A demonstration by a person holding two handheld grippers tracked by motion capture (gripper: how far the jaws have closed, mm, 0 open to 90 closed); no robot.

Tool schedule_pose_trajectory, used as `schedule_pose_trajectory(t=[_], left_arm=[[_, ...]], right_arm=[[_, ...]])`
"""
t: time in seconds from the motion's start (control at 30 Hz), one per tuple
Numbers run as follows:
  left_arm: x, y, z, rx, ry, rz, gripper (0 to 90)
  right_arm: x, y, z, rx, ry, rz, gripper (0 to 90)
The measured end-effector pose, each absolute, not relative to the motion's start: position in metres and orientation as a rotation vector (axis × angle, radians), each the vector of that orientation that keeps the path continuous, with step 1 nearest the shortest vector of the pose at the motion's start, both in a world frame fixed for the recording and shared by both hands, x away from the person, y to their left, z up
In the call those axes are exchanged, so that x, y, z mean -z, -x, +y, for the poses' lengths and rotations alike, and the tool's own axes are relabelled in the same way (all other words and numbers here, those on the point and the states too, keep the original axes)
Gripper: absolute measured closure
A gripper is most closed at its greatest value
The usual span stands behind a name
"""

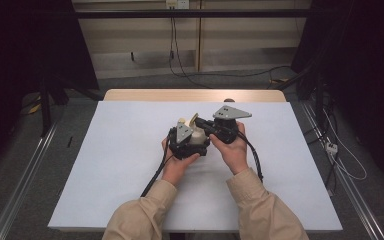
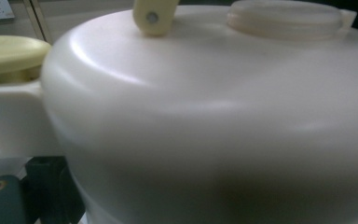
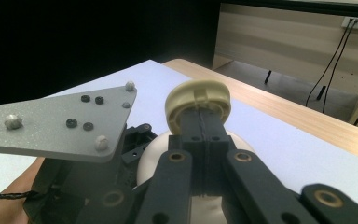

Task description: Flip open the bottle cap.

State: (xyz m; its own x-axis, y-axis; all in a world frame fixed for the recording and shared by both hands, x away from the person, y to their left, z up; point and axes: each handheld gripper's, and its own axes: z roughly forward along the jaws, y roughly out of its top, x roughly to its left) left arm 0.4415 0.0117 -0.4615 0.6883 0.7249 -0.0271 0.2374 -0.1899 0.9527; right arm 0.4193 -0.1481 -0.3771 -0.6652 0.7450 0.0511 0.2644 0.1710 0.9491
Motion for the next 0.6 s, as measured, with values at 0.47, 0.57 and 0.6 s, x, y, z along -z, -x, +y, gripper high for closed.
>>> schedule_pose_trajectory(t=[0.47, 0.57, 0.6], left_arm=[[0.4615, -0.4414, 0.0116, -0.533, -1.752, 0.771, 5.0], [0.4615, -0.4415, 0.0116, -0.532, -1.752, 0.771, 5.0], [0.4615, -0.4414, 0.0115, -0.532, -1.752, 0.772, 5.0]], right_arm=[[0.3775, -0.4232, -0.1471, -1.513, -0.95, 2.024, 90.0], [0.3771, -0.4239, -0.1463, -1.52, -0.952, 2.022, 90.0], [0.377, -0.4242, -0.1461, -1.519, -0.952, 2.023, 90.0]])
